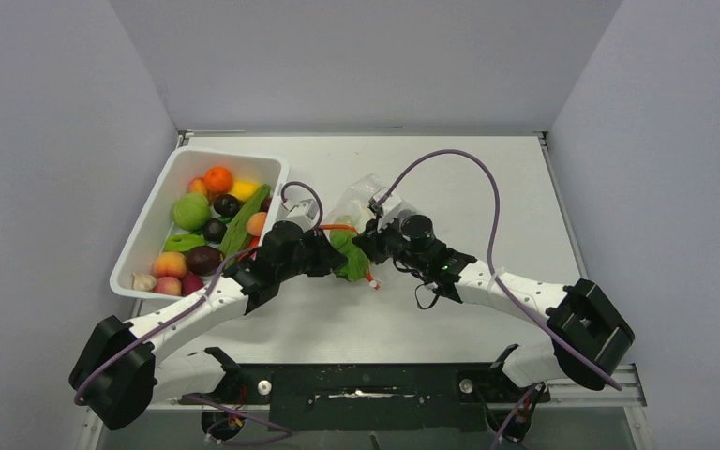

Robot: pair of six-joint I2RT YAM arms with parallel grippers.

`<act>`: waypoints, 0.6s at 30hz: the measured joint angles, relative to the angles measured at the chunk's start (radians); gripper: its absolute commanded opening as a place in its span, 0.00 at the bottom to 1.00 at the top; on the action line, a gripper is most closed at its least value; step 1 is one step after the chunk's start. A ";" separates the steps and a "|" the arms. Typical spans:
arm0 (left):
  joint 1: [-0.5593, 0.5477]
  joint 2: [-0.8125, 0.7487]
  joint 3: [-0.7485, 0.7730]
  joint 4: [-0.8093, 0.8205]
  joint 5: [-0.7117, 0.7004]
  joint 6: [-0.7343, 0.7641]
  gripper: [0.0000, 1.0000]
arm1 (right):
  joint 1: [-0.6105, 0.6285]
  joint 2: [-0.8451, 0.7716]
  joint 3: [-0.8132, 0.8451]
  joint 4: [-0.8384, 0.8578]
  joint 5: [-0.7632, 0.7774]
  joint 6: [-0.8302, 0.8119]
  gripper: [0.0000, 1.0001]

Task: Place the food in the zip-top bag and seal the zipper
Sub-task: Place the fake vegetable in the zipper food storage bag.

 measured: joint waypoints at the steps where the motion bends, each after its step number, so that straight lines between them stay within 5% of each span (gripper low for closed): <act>1: 0.001 -0.007 0.000 0.004 -0.002 -0.006 0.00 | 0.009 -0.007 0.003 0.000 -0.005 0.000 0.00; 18: 0.022 -0.102 0.000 0.013 -0.080 -0.018 0.00 | 0.089 -0.021 0.030 0.017 -0.080 0.017 0.00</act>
